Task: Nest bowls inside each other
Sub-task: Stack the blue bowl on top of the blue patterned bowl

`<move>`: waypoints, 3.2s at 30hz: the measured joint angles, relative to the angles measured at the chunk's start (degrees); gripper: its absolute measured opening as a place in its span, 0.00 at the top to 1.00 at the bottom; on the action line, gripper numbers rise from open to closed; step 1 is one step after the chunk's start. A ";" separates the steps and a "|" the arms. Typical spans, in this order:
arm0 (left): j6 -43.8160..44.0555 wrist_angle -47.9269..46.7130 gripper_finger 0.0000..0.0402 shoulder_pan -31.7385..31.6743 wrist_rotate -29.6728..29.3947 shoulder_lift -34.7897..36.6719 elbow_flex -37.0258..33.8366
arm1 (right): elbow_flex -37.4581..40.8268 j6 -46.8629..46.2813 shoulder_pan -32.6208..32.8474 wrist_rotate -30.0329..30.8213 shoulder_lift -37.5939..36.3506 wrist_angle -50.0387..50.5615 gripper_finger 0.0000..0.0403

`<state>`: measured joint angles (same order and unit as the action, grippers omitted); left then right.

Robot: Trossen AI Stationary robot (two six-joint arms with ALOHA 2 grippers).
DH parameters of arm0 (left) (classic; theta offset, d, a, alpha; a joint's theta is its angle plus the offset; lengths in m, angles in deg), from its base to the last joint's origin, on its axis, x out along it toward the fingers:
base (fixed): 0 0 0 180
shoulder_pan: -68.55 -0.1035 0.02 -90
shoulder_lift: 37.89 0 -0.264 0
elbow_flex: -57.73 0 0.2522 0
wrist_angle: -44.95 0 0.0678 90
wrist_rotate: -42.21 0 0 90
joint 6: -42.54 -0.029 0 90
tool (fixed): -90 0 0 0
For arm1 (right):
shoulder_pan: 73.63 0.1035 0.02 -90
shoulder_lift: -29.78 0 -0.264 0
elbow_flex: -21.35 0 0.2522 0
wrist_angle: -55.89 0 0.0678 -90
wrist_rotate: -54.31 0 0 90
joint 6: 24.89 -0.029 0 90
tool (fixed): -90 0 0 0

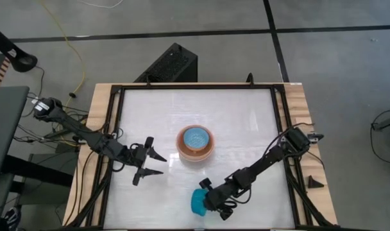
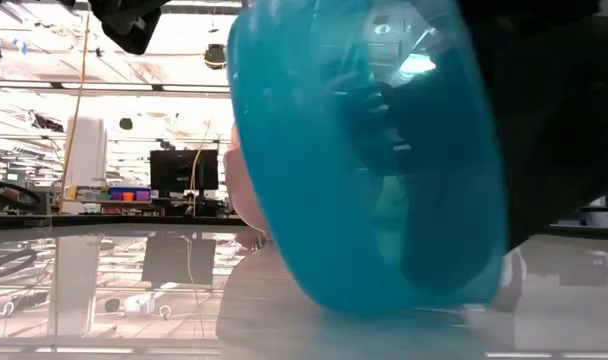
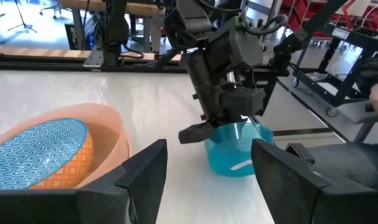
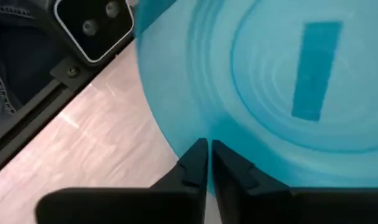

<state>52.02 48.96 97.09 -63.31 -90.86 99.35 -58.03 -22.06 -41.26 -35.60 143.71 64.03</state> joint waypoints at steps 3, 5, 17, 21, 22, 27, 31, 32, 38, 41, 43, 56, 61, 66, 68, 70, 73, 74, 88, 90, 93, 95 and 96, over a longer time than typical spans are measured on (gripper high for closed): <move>0.02 -0.04 0.45 0.20 -0.25 -0.02 0.00 | 0.00 0.61 0.23 -0.75 0.00 -0.05 0.83; -0.17 -0.04 0.45 0.19 -0.34 -0.02 0.00 | 0.00 1.12 0.24 -3.06 0.00 -0.34 0.79; -0.62 -0.05 0.45 0.17 -0.37 -0.02 0.00 | 0.00 -1.30 -0.78 -9.21 -0.84 -2.08 0.49; -0.64 -0.07 0.45 0.17 -0.37 -0.02 0.00 | 0.02 -1.31 -0.59 -9.22 -1.06 -3.47 0.46; -0.64 -0.09 0.45 0.17 -0.37 -0.03 0.00 | 0.02 -1.32 -0.42 -9.22 -1.07 -3.66 0.46; -0.64 -0.13 0.45 0.17 -0.35 -0.03 0.00 | 0.02 -1.28 0.64 -6.55 -1.07 -3.86 0.48; -0.65 -0.15 0.45 0.17 -0.35 -0.02 0.02 | 0.02 -0.85 1.08 2.87 -1.07 -3.78 0.54; -0.64 -0.15 0.45 0.17 -0.35 -0.02 0.02 | 0.02 -0.56 0.99 5.24 -1.07 -3.54 0.57; -0.08 -0.17 0.45 0.17 -0.13 -0.02 0.02 | 0.00 1.46 -0.38 10.38 -1.08 -1.65 0.92; 0.15 -0.21 0.45 0.19 0.14 -0.02 0.02 | 0.00 2.09 -0.27 10.94 -1.16 -1.28 0.94; 0.15 -0.24 0.45 0.26 0.14 -0.04 0.02 | 0.00 1.87 -0.23 10.91 -1.21 -1.28 0.94; 0.19 -0.33 0.45 0.28 0.14 -0.04 0.04 | 0.09 13.09 0.25 11.84 -15.19 -2.33 0.94; -0.16 -0.33 0.45 0.37 0.14 -0.04 0.04 | -0.02 18.31 -4.32 13.95 -20.30 -1.46 0.94; -1.47 -0.37 0.45 0.37 0.11 -0.04 0.04 | 0.00 20.18 -12.55 14.22 -21.46 1.46 0.94; -1.66 -0.35 0.45 0.37 0.12 -0.04 0.04 | 0.00 20.49 -15.85 14.22 -21.53 3.53 0.94; -1.67 -0.37 0.45 0.37 0.12 -0.04 0.04 | 0.03 20.92 -19.09 14.22 -21.52 6.25 0.94; -1.69 -0.53 0.45 0.37 0.13 -0.04 0.04 | 0.04 19.17 -23.27 13.53 -21.51 9.62 0.94; -1.69 -0.57 0.45 0.37 0.12 -0.04 0.04 | 0.04 18.30 -24.41 13.15 -21.51 11.09 0.94; -1.73 -0.95 0.45 0.37 0.11 -0.04 0.04 | -0.05 13.25 -23.73 11.81 -17.53 16.75 0.94; -1.73 -0.96 0.45 0.37 0.14 -0.04 0.04 | -0.09 12.37 -23.73 12.11 -16.36 16.58 0.94; -1.67 -0.91 0.45 0.37 0.14 -0.04 0.04 | -0.07 11.18 -23.87 12.32 -15.26 16.54 0.89; -1.48 -0.90 0.45 0.37 0.19 -0.04 0.04 | -0.07 10.45 -23.95 12.36 -15.26 16.54 0.82; -1.38 -0.87 0.45 0.37 0.20 -0.04 0.04 | -0.05 10.25 -23.93 12.96 -15.24 16.40 0.77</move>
<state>50.63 48.10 97.46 -63.10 -90.90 99.39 -58.09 -11.80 -65.19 -22.64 128.47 80.44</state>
